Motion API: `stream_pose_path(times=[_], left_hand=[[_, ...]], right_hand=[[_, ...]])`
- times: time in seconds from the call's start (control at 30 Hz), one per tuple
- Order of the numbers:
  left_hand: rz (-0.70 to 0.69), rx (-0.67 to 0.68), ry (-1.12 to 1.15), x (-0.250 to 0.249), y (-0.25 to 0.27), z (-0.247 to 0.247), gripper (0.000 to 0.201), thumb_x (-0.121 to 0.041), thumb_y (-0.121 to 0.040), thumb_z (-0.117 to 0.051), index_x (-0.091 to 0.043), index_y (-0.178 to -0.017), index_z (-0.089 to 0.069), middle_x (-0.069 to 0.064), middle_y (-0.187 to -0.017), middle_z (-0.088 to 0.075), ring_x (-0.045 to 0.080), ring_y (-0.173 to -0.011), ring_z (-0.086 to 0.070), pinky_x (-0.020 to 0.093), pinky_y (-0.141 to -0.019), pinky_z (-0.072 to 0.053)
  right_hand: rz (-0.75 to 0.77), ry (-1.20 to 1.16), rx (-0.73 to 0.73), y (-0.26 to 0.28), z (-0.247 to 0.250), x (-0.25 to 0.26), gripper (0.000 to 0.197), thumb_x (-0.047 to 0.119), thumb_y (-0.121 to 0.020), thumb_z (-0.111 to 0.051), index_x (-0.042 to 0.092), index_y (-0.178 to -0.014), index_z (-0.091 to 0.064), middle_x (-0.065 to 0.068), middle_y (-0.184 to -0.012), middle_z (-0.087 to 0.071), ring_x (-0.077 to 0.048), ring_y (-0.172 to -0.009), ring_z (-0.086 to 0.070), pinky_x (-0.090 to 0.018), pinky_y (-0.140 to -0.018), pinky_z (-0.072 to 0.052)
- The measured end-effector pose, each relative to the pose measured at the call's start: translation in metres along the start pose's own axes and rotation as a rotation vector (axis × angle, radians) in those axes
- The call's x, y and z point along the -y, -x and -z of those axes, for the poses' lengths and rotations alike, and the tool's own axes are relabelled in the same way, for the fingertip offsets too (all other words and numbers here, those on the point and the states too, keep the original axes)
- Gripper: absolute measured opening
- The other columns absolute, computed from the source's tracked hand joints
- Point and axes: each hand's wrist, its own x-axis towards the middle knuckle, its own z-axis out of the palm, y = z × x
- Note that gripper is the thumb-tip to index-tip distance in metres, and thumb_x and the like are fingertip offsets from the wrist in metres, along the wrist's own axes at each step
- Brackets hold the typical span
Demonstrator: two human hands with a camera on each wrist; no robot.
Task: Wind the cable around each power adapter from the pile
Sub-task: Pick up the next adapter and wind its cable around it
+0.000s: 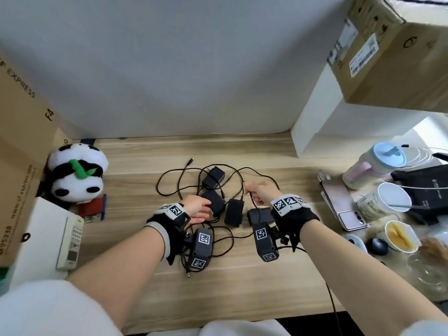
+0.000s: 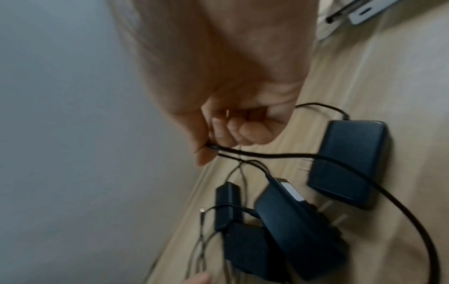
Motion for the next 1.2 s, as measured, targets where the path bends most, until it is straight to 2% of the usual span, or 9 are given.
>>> stream_pose_path(times=[0.1, 0.23, 0.37, 0.47, 0.57, 0.67, 0.87, 1.0, 1.2], left_hand=[[-0.083, -0.08, 0.12, -0.014, 0.0, -0.014, 0.031, -0.024, -0.1, -0.039, -0.007, -0.12, -0.057, 0.016, -0.116, -0.049, 0.021, -0.082, -0.05, 0.029, -0.065, -0.046], [-0.121, -0.004, 0.221, -0.029, 0.004, -0.023, 0.052, -0.046, -0.1, -0.025, -0.011, -0.127, -0.053, 0.011, -0.123, -0.05, 0.029, -0.106, -0.051, 0.04, -0.087, -0.048], [-0.068, 0.113, 0.389, -0.046, 0.017, -0.023, 0.059, -0.053, -0.099, -0.024, -0.005, -0.126, -0.046, 0.018, -0.107, -0.058, 0.034, -0.08, -0.062, 0.024, -0.047, -0.053], [0.002, 0.222, 0.469, -0.056, 0.025, -0.018, 0.065, -0.057, -0.096, -0.029, -0.003, -0.133, -0.037, 0.03, -0.12, -0.053, 0.039, -0.077, -0.065, 0.025, -0.043, -0.052], [0.061, 0.371, 0.392, -0.06, 0.028, -0.019, 0.067, -0.057, -0.092, -0.042, -0.003, -0.131, -0.037, 0.028, -0.118, -0.056, 0.037, -0.076, -0.068, 0.024, -0.049, -0.053], [0.042, 0.451, 0.252, -0.061, 0.031, -0.027, 0.041, -0.045, -0.091, -0.052, -0.007, -0.104, -0.051, 0.012, -0.08, -0.064, 0.032, -0.077, -0.064, 0.021, -0.044, -0.05], [-0.075, 0.348, 0.296, -0.073, 0.035, -0.024, 0.025, -0.026, -0.095, -0.048, -0.004, -0.083, -0.051, 0.015, -0.083, -0.051, 0.024, -0.065, -0.056, 0.018, -0.039, -0.044], [-0.101, 0.247, 0.408, -0.076, 0.034, -0.003, 0.018, -0.019, -0.092, -0.055, -0.002, -0.097, -0.055, 0.016, -0.083, -0.058, 0.018, -0.048, -0.059, 0.017, -0.036, -0.043], [-0.242, 0.312, 0.446, -0.073, 0.036, 0.015, 0.032, -0.008, -0.083, -0.062, -0.012, -0.114, -0.062, 0.022, -0.109, -0.06, 0.015, -0.073, -0.055, 0.017, -0.058, -0.048]], right_hand=[[0.122, -0.128, 0.242, 0.031, 0.009, 0.032, 0.035, 0.026, -0.096, -0.047, 0.015, -0.062, -0.049, 0.001, -0.068, -0.048, -0.011, -0.063, -0.048, -0.025, -0.071, -0.037], [0.268, -0.219, 0.495, 0.064, 0.02, 0.071, 0.041, 0.018, -0.099, -0.037, 0.013, -0.059, -0.039, -0.004, -0.083, -0.059, -0.016, -0.077, -0.06, -0.03, -0.083, -0.044], [0.379, -0.184, 0.547, 0.09, 0.028, 0.102, 0.045, 0.018, -0.099, -0.035, 0.016, -0.054, -0.033, 0.0, -0.059, -0.047, -0.017, -0.063, -0.051, -0.027, -0.072, -0.041], [0.383, -0.188, 0.586, 0.101, 0.03, 0.114, 0.051, 0.018, -0.097, -0.035, 0.022, -0.046, -0.032, 0.005, -0.046, -0.026, -0.017, -0.053, -0.024, -0.027, -0.058, -0.024], [0.392, -0.157, 0.599, 0.106, 0.031, 0.118, 0.054, 0.015, -0.096, -0.035, 0.024, -0.043, -0.029, 0.008, -0.045, -0.021, -0.015, -0.051, -0.014, -0.03, -0.055, -0.013], [0.418, -0.07, 0.608, 0.108, 0.028, 0.123, 0.054, 0.014, -0.093, -0.038, 0.026, -0.041, -0.029, 0.009, -0.044, -0.021, -0.01, -0.043, -0.019, -0.028, -0.052, -0.013], [0.441, 0.049, 0.674, 0.102, 0.025, 0.118, 0.045, 0.019, -0.084, -0.045, 0.023, -0.042, -0.03, 0.007, -0.043, -0.021, -0.015, -0.045, -0.01, -0.028, -0.047, -0.01], [0.275, 0.183, 0.535, 0.084, 0.037, 0.097, 0.046, 0.024, -0.097, -0.045, 0.02, -0.051, -0.039, 0.008, -0.044, -0.028, -0.007, -0.038, -0.021, -0.017, -0.04, -0.017], [0.031, 0.394, 0.333, 0.054, 0.041, 0.064, 0.039, 0.041, -0.091, -0.055, 0.019, -0.062, -0.042, 0.01, -0.043, -0.03, -0.005, -0.038, -0.024, -0.016, -0.04, -0.019]])
